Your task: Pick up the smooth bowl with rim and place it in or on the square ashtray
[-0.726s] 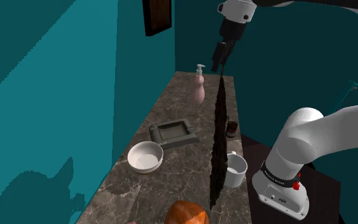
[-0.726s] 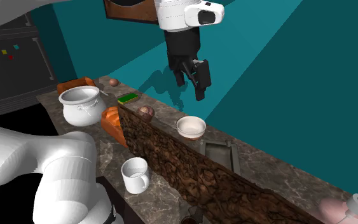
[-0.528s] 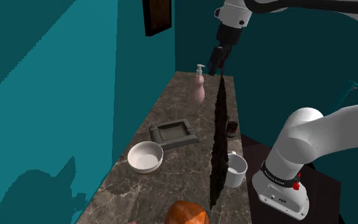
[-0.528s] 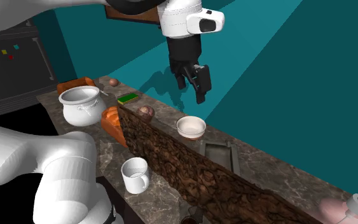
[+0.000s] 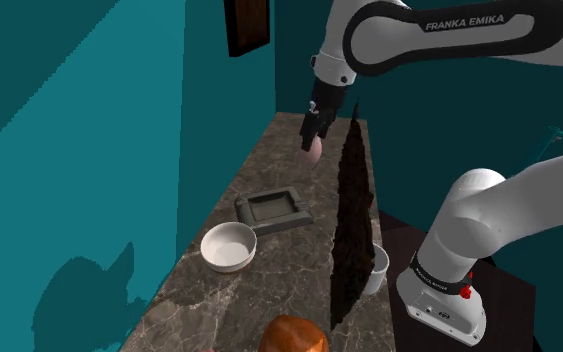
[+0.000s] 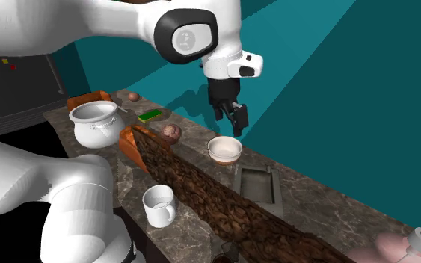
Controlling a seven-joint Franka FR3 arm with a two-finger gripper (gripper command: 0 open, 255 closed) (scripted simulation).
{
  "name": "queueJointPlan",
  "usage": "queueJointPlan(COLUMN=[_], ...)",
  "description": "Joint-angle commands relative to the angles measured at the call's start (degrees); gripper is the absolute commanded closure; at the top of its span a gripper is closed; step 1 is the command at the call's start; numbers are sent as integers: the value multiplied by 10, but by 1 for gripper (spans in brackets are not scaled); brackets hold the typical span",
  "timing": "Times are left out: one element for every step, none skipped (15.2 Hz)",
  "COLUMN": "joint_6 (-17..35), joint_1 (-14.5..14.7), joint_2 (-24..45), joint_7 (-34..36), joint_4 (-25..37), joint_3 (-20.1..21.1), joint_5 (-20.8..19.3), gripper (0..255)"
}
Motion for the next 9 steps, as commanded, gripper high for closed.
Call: queueJointPlan(joint_6=[44, 63, 82, 101, 120, 140, 159, 178, 197], joint_1=[4, 6, 8, 10, 12, 14, 16, 18, 19], joint_2=[27, 40, 54, 68, 84, 100, 118, 136, 154], joint_7=[12, 17, 23, 28, 33, 38, 44, 49, 54], joint_4=[-17, -23, -28, -33, -37, -39, -42, -43, -43], joint_3=[15, 21, 28, 35, 41, 48, 55, 61, 68], joint_5=[12, 17, 22, 27, 32, 37, 41, 45, 48], gripper=[0, 0, 0, 0, 0, 0, 0, 0, 0])
